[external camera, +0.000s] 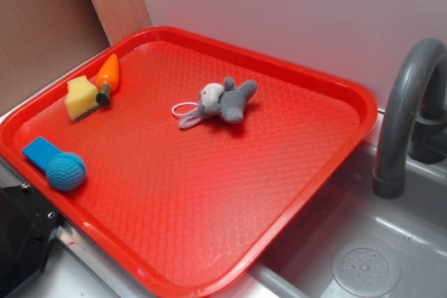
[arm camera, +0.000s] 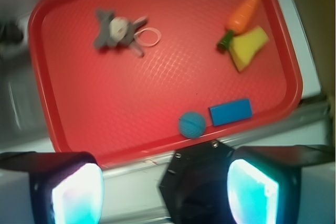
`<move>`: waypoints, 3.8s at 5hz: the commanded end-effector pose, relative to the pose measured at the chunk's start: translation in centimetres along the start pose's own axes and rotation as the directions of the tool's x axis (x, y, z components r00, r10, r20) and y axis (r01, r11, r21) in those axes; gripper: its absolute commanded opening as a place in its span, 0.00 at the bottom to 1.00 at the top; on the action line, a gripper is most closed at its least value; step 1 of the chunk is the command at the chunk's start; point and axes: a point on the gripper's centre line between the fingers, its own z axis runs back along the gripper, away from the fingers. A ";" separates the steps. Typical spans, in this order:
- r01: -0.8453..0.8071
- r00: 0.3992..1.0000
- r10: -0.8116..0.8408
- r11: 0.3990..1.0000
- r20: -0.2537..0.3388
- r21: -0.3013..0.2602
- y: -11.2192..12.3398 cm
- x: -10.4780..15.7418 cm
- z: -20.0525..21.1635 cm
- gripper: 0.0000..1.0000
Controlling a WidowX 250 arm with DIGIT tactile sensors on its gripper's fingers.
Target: Grab the carrot.
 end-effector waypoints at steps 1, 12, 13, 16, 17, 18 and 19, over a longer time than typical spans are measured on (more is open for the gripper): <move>-0.350 0.931 0.354 0.935 0.088 -0.057 2.8 3.9 0.4 1.00; -0.275 0.955 0.255 0.952 0.150 0.135 12.3 15.5 -16.7 0.00; -0.277 0.955 0.253 0.947 0.156 0.161 12.0 15.0 -16.5 0.00; -0.422 0.895 0.409 0.905 0.180 0.042 5.1 12.5 -4.3 0.00; -0.197 0.975 0.202 0.978 0.092 -0.063 2.5 11.6 0.5 0.00; -0.044 0.991 0.051 0.998 0.127 -0.052 0.1 9.7 1.5 0.00; 0.051 0.993 -0.045 0.997 0.108 -0.051 -1.0 8.6 1.2 0.00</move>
